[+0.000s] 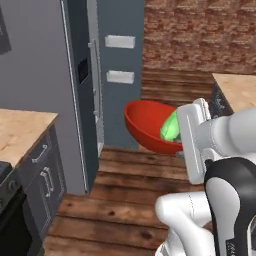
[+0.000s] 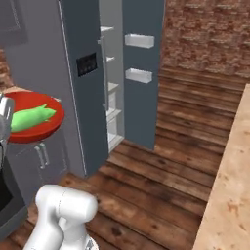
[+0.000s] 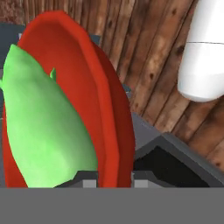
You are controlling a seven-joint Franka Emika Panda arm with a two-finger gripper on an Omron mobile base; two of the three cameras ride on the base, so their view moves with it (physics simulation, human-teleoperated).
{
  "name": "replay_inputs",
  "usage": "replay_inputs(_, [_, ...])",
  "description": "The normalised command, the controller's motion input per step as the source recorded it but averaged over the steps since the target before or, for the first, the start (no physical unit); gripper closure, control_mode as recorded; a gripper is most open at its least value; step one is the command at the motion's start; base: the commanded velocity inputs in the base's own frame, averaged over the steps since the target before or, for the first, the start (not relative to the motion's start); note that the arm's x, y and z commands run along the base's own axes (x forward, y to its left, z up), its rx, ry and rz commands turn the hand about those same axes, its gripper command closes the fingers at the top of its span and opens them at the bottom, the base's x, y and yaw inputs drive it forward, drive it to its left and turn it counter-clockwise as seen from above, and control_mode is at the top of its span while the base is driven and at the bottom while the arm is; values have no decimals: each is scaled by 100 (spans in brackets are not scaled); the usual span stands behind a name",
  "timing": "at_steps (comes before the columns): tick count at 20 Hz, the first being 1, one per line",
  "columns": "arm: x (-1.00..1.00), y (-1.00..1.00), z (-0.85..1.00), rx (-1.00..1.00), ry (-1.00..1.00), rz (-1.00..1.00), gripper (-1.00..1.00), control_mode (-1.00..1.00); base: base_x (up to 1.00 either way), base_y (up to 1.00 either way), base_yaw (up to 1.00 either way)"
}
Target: Move the mug from next to the sink to the open cabinet. Then, move the bowl with the corn to the fridge to clear the area for faucet cleaning.
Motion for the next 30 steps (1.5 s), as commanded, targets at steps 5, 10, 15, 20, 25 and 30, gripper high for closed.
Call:
replay_inputs(5, [0, 0, 0, 0, 0, 0, 100, 100, 100, 77, -38])
replay_inputs(10, [0, 0, 0, 0, 0, 0, 100, 100, 100, 10, -31])
replay_inputs(15, [0, 0, 0, 0, 0, 0, 100, 100, 100, -8, -25])
replay_inputs(20, [0, 0, 0, 0, 0, 0, 100, 100, 100, -9, -8])
replay_inputs(25, [0, 0, 0, 0, 0, 0, 100, 100, 97, 0, 19])
replay_inputs(30, [0, 0, 0, 0, 0, 0, 100, 100, 66, -7, 35])
